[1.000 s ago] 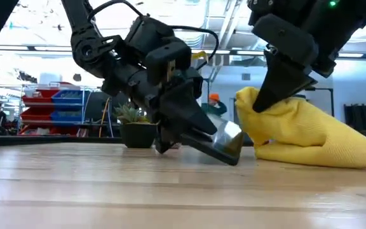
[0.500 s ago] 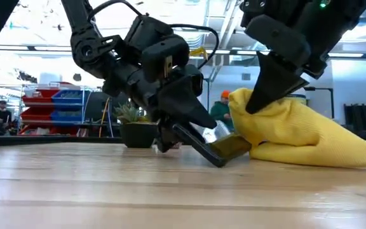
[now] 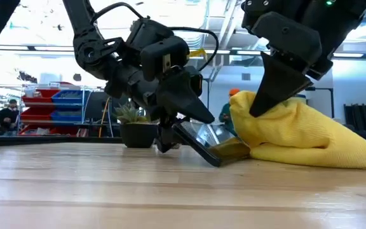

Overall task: Apply microfiber cloth
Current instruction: Wipe the front side of the cellphone using the yellow microfiber cloth

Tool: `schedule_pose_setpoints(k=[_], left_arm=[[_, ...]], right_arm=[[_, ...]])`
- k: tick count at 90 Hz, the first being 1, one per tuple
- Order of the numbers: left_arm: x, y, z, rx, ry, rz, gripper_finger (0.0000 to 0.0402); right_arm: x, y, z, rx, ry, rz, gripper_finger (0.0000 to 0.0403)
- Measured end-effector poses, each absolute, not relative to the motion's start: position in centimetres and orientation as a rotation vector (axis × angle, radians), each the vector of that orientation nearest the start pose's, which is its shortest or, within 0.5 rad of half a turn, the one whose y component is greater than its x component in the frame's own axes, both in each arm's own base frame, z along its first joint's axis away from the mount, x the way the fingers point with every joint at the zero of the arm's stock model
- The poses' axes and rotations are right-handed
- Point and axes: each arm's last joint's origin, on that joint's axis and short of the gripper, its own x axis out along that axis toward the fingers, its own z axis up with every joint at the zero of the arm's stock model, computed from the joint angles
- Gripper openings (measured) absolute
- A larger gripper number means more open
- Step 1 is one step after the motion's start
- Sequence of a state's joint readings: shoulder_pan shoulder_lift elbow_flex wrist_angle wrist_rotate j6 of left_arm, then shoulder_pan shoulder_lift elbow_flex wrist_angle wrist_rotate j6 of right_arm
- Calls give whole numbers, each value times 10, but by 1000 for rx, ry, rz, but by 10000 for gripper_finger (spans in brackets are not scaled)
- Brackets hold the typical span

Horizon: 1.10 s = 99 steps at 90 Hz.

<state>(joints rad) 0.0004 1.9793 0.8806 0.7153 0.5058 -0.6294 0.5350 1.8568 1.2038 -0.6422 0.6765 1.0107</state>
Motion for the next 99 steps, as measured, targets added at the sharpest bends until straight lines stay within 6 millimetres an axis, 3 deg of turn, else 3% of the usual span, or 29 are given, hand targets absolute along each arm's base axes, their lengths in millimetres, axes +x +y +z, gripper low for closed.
schedule_pose_setpoints(k=[25, 50, 72, 99], left_arm=[[374, -35, 120, -676, 545, -456, 220], [376, -25, 121, -681, 514, -383, 220], [377, -32, 125, -666, 486, -422, 220], [376, -35, 123, -662, 497, -414, 219]], right_arm=[[310, 163, 168, 156, 881, -589, 0], [310, 162, 168, 165, 886, -587, 0], [306, 140, 156, 188, 970, -669, 0], [323, 132, 145, 224, 931, -466, 0]])
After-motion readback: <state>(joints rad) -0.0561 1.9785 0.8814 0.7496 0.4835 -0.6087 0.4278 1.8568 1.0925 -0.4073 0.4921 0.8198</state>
